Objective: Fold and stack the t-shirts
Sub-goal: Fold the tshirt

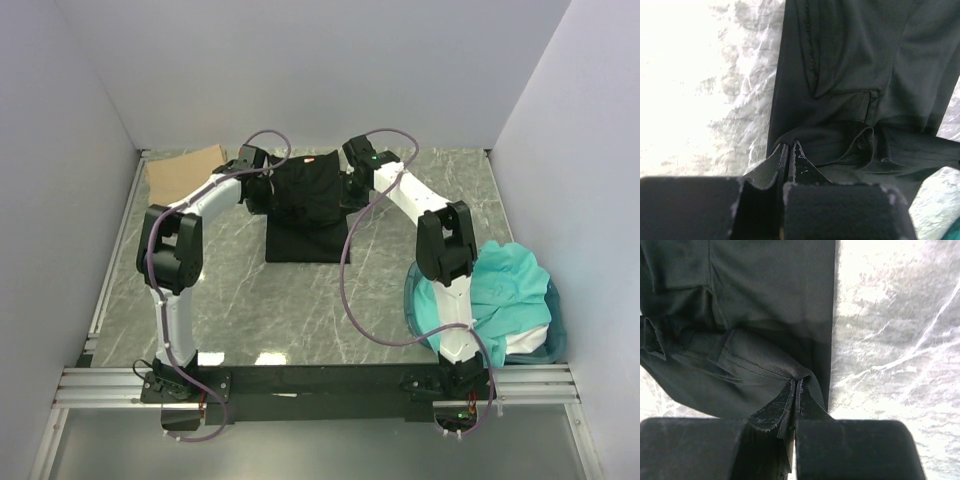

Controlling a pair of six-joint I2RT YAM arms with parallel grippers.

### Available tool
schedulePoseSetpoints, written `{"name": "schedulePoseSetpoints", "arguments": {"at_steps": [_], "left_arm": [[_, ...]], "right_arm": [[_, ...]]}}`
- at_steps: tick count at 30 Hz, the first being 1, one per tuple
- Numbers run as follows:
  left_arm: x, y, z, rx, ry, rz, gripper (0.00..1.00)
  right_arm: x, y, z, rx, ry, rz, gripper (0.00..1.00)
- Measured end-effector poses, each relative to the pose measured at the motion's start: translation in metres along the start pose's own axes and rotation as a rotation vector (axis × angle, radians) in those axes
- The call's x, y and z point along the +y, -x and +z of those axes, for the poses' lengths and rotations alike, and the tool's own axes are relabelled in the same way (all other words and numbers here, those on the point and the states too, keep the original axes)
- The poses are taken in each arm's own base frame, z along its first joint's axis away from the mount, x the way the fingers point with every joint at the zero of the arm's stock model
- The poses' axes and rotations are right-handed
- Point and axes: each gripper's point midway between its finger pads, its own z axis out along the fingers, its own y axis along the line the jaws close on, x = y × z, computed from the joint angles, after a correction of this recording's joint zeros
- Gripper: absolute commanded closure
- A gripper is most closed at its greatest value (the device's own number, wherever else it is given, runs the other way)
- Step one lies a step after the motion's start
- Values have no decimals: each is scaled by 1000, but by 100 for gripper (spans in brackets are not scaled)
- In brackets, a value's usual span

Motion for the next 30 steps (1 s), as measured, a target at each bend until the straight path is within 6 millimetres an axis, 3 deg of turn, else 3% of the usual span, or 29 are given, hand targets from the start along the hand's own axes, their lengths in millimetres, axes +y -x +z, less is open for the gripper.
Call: {"name": "schedulePoseSetpoints", "arguments": {"at_steps": [8, 10, 11, 12, 15, 18, 22, 25, 30], "left_arm": [[5, 2, 13, 18, 2, 6, 99], [6, 5, 16, 17, 5, 1, 77], [7, 9, 18, 13, 6, 2, 64], [7, 13, 18, 7, 6, 0, 46], [6, 30, 15, -29, -2, -22, 25], [4, 46, 9, -72, -15, -52, 22], [8, 51, 0, -99, -22, -77, 23], [13, 37, -9, -90, -29, -88, 25], [26, -9, -20, -28, -26, -102, 29]], "right_arm": [[-3, 10, 6, 2, 2, 1, 100], [-1, 16, 7, -4, 9, 6, 94], [0, 19, 8, -6, 17, 11, 83], [1, 23, 8, -12, 28, 22, 77], [1, 32, 7, -19, 65, 60, 61], [-2, 44, 3, -44, 101, 91, 57], [-6, 49, -4, -74, 125, 104, 56], [-8, 33, -14, -64, 136, 103, 56], [-12, -11, -30, -24, 139, 92, 58]]}}
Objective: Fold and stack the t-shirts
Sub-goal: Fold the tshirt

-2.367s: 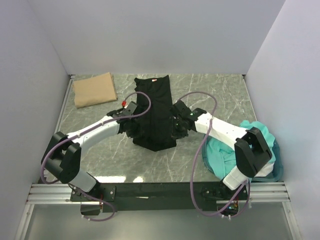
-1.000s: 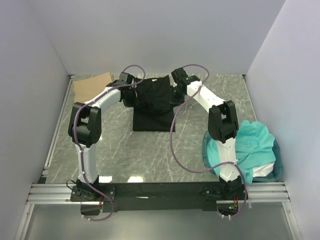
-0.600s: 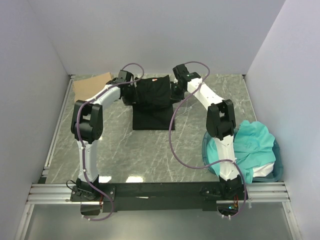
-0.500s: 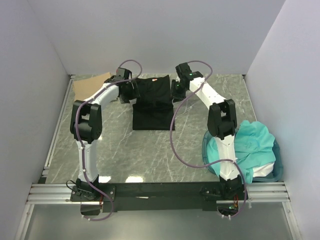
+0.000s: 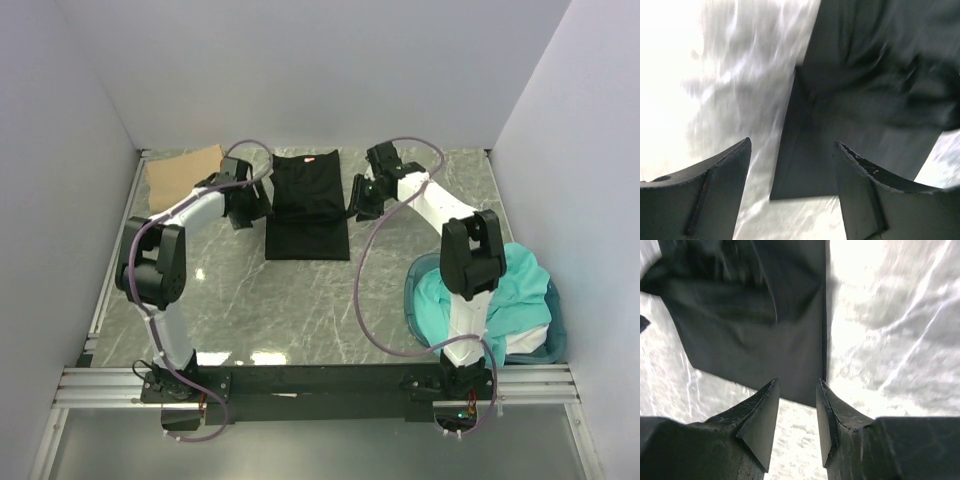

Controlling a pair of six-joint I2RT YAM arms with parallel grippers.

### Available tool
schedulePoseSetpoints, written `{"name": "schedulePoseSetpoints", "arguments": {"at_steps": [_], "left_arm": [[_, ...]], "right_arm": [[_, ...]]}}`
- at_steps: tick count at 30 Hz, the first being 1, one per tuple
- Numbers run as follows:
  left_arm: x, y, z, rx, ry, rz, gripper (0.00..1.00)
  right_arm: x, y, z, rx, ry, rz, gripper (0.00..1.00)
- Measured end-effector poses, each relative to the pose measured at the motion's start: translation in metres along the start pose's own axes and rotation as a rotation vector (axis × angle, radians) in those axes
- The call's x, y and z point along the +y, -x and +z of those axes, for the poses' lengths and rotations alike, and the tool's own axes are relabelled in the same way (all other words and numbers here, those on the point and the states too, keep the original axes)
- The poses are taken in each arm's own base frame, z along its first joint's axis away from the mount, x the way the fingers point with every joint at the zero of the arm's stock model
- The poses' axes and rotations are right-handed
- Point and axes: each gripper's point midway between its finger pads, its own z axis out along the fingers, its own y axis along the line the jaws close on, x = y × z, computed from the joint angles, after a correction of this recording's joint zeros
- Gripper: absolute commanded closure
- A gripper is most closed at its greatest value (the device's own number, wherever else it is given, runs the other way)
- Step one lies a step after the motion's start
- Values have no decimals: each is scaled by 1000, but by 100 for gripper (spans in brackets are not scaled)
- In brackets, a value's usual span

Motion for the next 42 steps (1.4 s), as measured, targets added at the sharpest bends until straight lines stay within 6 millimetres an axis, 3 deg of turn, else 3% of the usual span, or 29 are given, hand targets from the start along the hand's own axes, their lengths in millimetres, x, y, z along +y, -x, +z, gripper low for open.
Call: {"name": "schedulePoseSetpoints", "arguments": {"at_steps": [4, 10, 17, 42], "left_arm": [[8, -35, -7, 49, 3, -1, 32], [13, -68, -9, 93, 4, 6, 34], [19, -91, -5, 127, 16, 7, 36], [15, -93, -3, 119, -11, -13, 41]], "right_arm": [[-4, -34, -2, 40, 3, -10, 59], [-9, -82, 10, 123, -8, -13, 59], [-7, -108, 20, 167, -7, -15, 59], [-18, -103, 23, 131, -65, -24, 57]]}}
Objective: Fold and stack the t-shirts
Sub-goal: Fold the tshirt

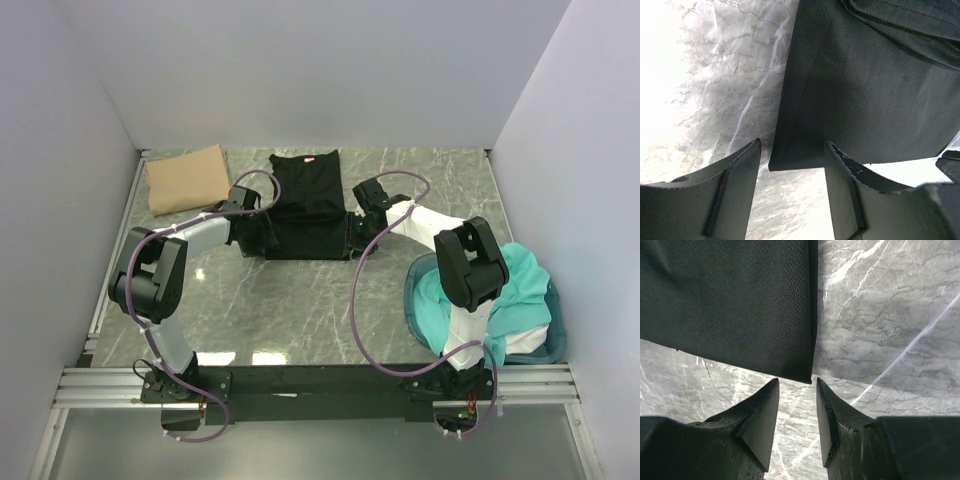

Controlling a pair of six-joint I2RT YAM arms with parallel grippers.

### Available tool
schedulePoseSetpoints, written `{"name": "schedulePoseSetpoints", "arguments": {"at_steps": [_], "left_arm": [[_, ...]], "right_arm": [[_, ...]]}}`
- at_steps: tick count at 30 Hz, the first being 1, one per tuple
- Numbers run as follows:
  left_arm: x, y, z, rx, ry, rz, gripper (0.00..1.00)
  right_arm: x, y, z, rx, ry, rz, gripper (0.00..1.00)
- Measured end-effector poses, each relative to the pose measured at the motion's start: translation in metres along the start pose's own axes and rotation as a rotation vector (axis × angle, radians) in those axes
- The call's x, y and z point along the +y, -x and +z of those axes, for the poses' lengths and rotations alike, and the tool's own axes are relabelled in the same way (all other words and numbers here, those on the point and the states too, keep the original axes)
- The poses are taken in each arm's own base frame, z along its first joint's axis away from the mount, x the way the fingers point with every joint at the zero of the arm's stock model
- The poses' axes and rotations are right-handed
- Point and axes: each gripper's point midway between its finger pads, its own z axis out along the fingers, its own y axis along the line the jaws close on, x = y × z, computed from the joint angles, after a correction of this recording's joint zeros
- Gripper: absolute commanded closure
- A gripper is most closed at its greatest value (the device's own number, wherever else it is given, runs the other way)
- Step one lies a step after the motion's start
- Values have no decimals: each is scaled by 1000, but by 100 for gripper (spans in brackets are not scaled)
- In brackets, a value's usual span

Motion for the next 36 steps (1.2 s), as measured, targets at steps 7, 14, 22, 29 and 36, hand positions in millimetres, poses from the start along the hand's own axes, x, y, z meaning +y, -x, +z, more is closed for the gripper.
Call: {"name": "schedulePoseSetpoints", "arguments": {"at_steps": [7, 14, 22, 29, 36], "left_arm": [[1, -1, 0, 3, -1, -1, 46], [1, -7, 2, 18, -7, -11, 64], [1, -12, 6, 42, -16, -16, 99], [-2, -11, 7, 50, -20, -15, 100], [0, -8, 3, 55, 8, 9, 99]], "right_arm": [[-1, -3, 5, 20, 3, 3, 57], [3, -9, 13, 57, 25, 8, 60], [9, -5, 19, 71, 48, 4, 84], [11, -2, 20, 68, 51, -2, 100], [7, -2, 17, 65, 27, -12, 100]]}}
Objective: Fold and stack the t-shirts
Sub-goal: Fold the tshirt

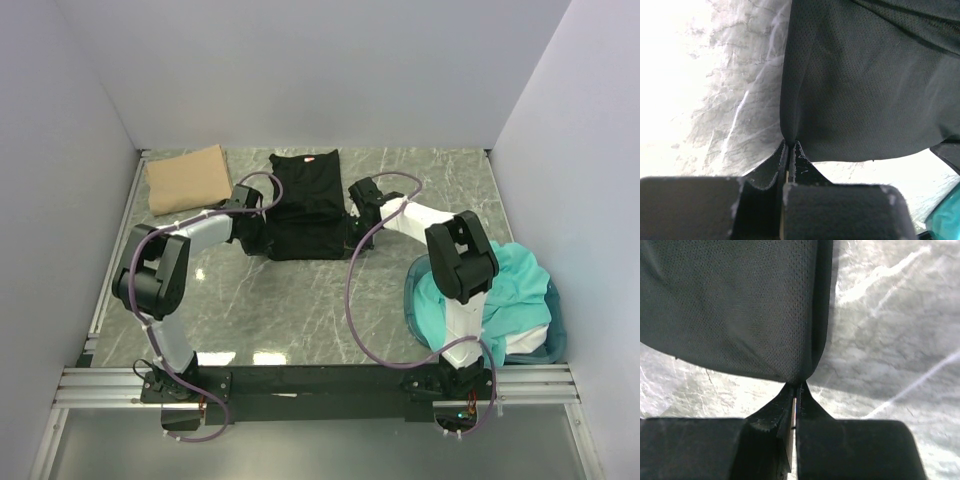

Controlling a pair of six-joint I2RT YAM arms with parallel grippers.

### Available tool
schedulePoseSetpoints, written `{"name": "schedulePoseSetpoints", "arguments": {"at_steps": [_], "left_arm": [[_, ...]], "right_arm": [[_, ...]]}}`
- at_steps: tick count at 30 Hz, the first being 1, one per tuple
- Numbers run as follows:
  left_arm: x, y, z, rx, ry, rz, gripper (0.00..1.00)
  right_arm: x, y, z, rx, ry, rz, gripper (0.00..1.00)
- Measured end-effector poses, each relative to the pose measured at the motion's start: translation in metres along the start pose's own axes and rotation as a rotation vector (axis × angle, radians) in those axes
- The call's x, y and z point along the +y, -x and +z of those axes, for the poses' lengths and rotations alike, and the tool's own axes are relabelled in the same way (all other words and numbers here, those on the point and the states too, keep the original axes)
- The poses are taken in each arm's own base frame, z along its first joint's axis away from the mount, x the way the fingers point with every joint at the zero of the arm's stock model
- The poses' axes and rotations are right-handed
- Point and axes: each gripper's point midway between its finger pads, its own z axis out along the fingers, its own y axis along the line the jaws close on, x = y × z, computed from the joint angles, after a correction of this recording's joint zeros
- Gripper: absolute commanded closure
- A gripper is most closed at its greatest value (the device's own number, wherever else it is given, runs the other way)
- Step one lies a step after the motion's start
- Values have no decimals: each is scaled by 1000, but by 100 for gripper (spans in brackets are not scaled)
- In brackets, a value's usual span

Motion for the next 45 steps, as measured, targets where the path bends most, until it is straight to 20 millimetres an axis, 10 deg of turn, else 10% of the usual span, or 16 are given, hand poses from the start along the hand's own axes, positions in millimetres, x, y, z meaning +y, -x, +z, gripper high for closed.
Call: {"name": "schedulePoseSetpoints", "arguments": {"at_steps": [17, 28, 45], "left_arm": [[-29, 17, -96, -163, -110, 27, 99], [4, -42, -114, -55, -85, 16, 99], [9, -115, -187, 48, -217, -11, 99]], "right_arm": [[38, 1, -87, -159, 31, -88, 100], [45, -58, -95, -107, -24, -160, 100], [65, -138, -161, -127, 42, -158, 100]]}}
